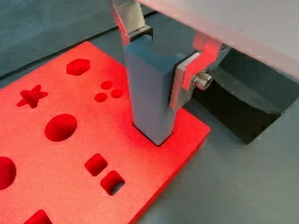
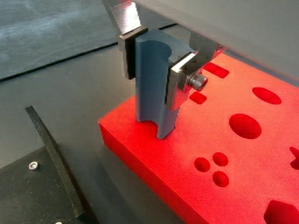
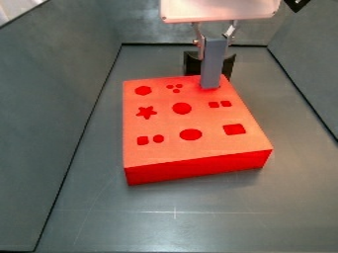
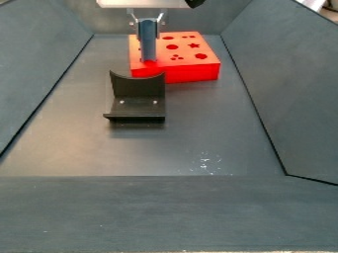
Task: Pick up the arch object. Move up. Place the arch object on the fixture. Regrasp the arch object. Move to above the board. Insert the arch object.
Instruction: Insert the arch object.
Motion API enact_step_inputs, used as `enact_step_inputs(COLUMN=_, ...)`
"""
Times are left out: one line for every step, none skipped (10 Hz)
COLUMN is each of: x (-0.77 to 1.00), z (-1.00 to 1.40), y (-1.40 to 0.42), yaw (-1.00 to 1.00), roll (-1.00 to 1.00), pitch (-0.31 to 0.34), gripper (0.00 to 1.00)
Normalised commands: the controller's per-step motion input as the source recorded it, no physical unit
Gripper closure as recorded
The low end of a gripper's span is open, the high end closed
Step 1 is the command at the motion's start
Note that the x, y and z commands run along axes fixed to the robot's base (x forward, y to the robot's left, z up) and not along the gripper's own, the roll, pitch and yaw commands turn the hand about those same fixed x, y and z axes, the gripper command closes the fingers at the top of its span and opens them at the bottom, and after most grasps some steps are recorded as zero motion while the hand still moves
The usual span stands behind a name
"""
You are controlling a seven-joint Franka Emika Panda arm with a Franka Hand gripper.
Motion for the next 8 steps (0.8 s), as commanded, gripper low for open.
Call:
enact_step_inputs(x=0.0, z=-0.04, y=0.0, yaw=0.0, roll=0.0, pitch=0.0, gripper=1.0)
enact_step_inputs(x=-0.01, z=-0.17, y=-0.03, yaw=0.0, roll=0.07, pitch=-0.049, gripper=1.0)
enact_step_inputs(x=-0.07, z=-0.21, y=-0.09, yaw=0.0, roll=0.11, pitch=-0.133, gripper=1.0)
enact_step_inputs(x=-0.1, z=-0.17, y=-0.11, yaw=0.0, roll=0.12, pitch=-0.207, gripper=1.0)
enact_step_inputs(x=-0.07, z=-0.16, y=-0.1, yaw=0.0, roll=0.13, pitch=-0.241, gripper=1.0)
enact_step_inputs(x=0.0, z=-0.09, y=-0.02, yaw=0.0, roll=0.13, pitch=-0.269, gripper=1.0)
enact_step_inputs(x=0.09, z=0.0, y=0.0, yaw=0.0, roll=0.14, pitch=-0.32, gripper=1.0)
enact_step_inputs(x=0.14, z=0.0, y=0.11, yaw=0.0, roll=0.13, pitch=-0.344, gripper=1.0)
